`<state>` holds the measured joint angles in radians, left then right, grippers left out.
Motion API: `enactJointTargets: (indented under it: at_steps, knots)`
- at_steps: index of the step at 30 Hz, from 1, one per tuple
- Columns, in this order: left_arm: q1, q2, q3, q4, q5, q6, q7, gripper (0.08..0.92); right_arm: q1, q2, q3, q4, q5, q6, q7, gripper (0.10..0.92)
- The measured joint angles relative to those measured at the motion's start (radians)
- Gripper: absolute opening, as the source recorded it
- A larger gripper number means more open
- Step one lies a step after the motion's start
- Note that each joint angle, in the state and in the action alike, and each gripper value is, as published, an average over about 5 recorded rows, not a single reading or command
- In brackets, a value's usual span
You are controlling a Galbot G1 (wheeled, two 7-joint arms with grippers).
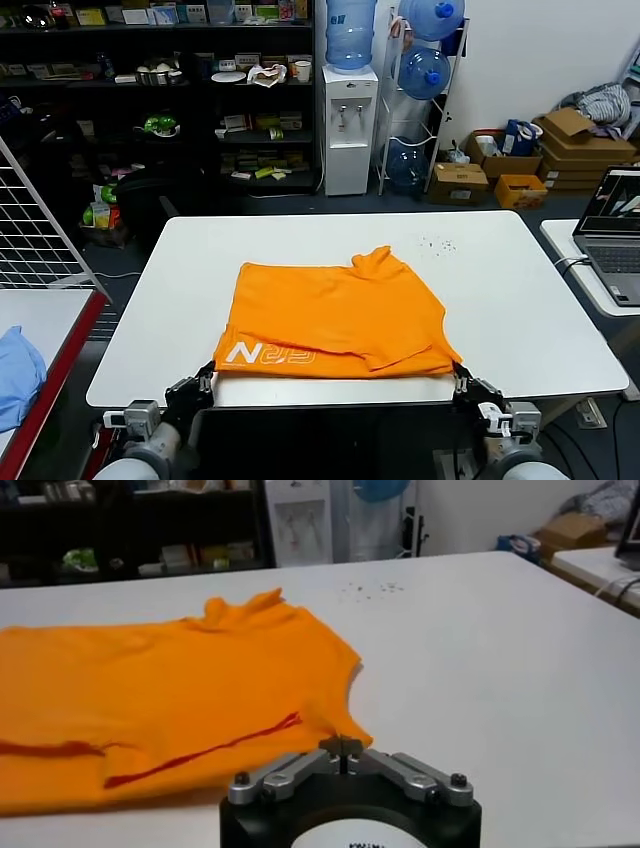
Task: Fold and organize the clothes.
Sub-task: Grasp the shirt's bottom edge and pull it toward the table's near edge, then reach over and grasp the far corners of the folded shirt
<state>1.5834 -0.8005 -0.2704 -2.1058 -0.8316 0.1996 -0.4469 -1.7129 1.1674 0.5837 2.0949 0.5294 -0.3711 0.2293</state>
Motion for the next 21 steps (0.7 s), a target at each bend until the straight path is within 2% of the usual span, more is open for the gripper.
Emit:
enactJointTargets:
  at_steps: [7,11,21]
  knots:
    - [0.083,0.003,-0.043,-0.03,0.001,-0.003,0.001,0.091,-0.018,0.002,0.004,0.003,-0.003,0.003,0.006,0.139]
    - [0.105,0.001,-0.056,-0.043,0.0,-0.001,0.002,0.112,-0.025,0.0,0.003,0.013,-0.015,0.006,0.005,0.231]
    - [0.089,0.015,-0.099,-0.084,-0.034,0.015,0.002,0.382,0.01,-0.037,0.013,0.079,-0.003,-0.003,-0.006,0.526]
